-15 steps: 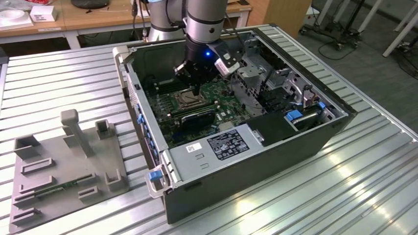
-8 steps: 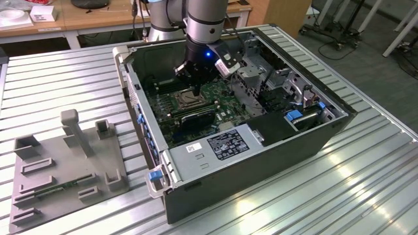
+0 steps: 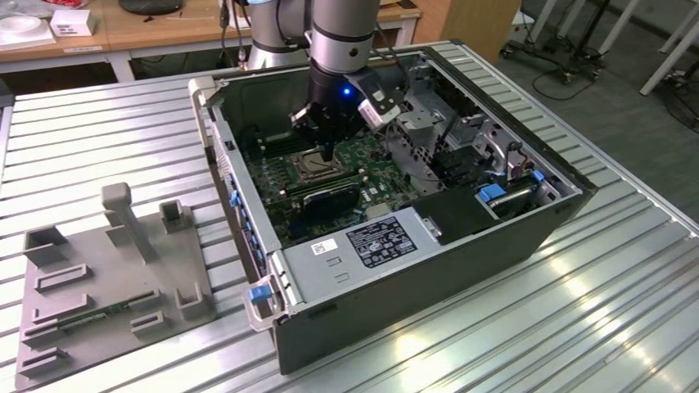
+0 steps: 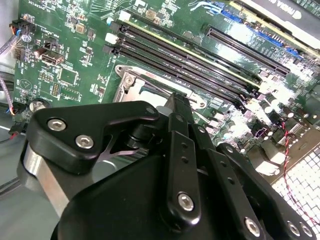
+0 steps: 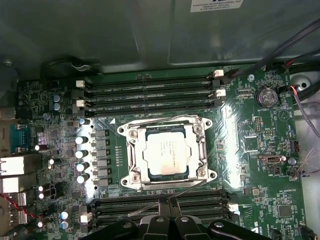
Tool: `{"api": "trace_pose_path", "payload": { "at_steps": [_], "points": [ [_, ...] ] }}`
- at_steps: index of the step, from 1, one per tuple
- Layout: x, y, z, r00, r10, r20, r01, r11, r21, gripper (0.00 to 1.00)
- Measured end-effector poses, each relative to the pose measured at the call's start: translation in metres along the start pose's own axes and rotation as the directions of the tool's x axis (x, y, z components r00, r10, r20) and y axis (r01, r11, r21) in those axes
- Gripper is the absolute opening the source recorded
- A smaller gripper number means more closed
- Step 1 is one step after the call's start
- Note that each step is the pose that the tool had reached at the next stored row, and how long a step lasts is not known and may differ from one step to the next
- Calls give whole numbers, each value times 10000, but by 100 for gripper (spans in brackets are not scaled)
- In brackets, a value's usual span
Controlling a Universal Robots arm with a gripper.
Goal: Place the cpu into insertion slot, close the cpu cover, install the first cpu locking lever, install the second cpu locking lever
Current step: 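Install the second cpu locking lever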
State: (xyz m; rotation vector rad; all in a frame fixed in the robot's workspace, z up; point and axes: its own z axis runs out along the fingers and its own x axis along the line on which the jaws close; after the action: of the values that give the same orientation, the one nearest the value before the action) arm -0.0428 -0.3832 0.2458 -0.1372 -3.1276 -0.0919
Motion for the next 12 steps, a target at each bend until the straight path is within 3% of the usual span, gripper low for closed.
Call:
{"api": "trace_pose_path", "payload": {
  "at_steps": [7,12],
  "points": [
    [5,0,2,10000,2,1,-2,10000,-1,11],
    [49,-5,20,10000,-1,18,1,10000,-1,11]
  ]
}}
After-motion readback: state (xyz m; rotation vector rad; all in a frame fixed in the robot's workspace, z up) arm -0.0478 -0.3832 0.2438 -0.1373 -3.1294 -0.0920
